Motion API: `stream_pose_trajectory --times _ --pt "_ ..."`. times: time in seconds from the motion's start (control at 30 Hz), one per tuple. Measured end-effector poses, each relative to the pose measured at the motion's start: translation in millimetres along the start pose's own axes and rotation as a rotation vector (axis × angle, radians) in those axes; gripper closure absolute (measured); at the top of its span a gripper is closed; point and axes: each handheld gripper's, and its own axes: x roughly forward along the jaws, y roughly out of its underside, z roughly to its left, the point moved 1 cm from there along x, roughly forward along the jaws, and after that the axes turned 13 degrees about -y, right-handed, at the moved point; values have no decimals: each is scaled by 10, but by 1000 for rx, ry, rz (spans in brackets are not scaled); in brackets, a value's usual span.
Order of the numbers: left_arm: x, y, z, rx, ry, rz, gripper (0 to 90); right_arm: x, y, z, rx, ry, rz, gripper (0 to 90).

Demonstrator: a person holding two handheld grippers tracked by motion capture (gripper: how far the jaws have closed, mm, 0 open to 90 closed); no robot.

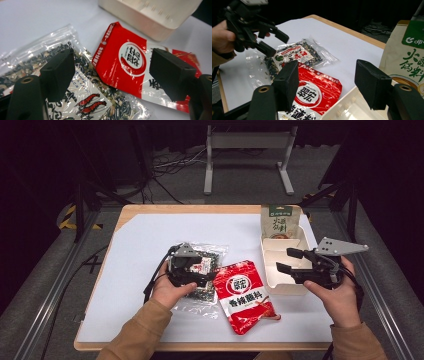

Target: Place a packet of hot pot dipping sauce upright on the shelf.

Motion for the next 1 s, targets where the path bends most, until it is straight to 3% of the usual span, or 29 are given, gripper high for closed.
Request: stream_pose_trajectory --times 0.2,0.47,0.83,1.0 --pt "269 45 5 -49 15 93 249 -18 -2 13 -8 3 -7 363" --pt "469 81 2 -61 21 173 272 -31 3 6 -11 6 -9 360" --pt "559 105 -29 -38 51 194 320 -16 6 6 -10 8 -5 358" --pt "585 104 -77 -21 115 184 327 -6 6 11 -15 11 -1 355"
